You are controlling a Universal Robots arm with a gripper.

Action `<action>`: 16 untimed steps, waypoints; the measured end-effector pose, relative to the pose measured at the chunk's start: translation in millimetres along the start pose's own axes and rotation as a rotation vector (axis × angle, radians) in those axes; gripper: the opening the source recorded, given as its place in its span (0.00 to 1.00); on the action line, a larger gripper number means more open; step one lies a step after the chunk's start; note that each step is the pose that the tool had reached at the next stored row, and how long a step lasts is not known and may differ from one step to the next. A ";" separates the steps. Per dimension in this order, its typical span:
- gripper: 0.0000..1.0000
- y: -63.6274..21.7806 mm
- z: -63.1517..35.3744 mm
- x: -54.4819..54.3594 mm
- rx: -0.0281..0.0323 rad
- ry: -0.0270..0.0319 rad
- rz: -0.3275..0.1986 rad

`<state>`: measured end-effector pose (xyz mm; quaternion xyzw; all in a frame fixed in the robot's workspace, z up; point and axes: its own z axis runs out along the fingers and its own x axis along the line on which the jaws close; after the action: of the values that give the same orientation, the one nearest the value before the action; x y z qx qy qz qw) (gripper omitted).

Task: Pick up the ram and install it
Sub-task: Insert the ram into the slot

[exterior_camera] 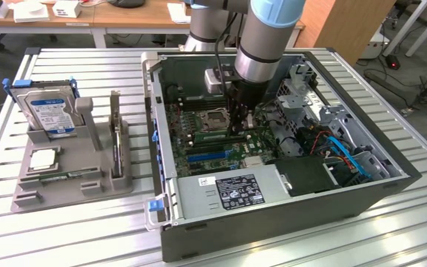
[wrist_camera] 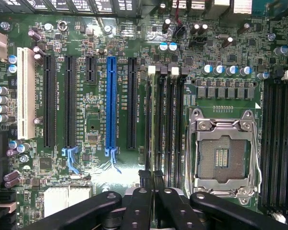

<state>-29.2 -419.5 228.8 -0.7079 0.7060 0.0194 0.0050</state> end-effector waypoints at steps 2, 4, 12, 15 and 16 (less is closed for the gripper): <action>0.11 0.0 -0.1 0.9 -0.0001 0.0001 -0.001; 0.11 0.0 -0.1 0.9 -0.0001 0.0001 -0.001; 0.11 0.4 0.3 0.9 0.0004 0.0003 -0.005; 0.11 0.6 0.5 0.9 0.0007 0.0001 -0.005; 0.11 0.7 0.5 1.0 0.0013 0.0003 -0.005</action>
<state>-30.0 -420.4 228.2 -0.7095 0.7044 0.0189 0.0054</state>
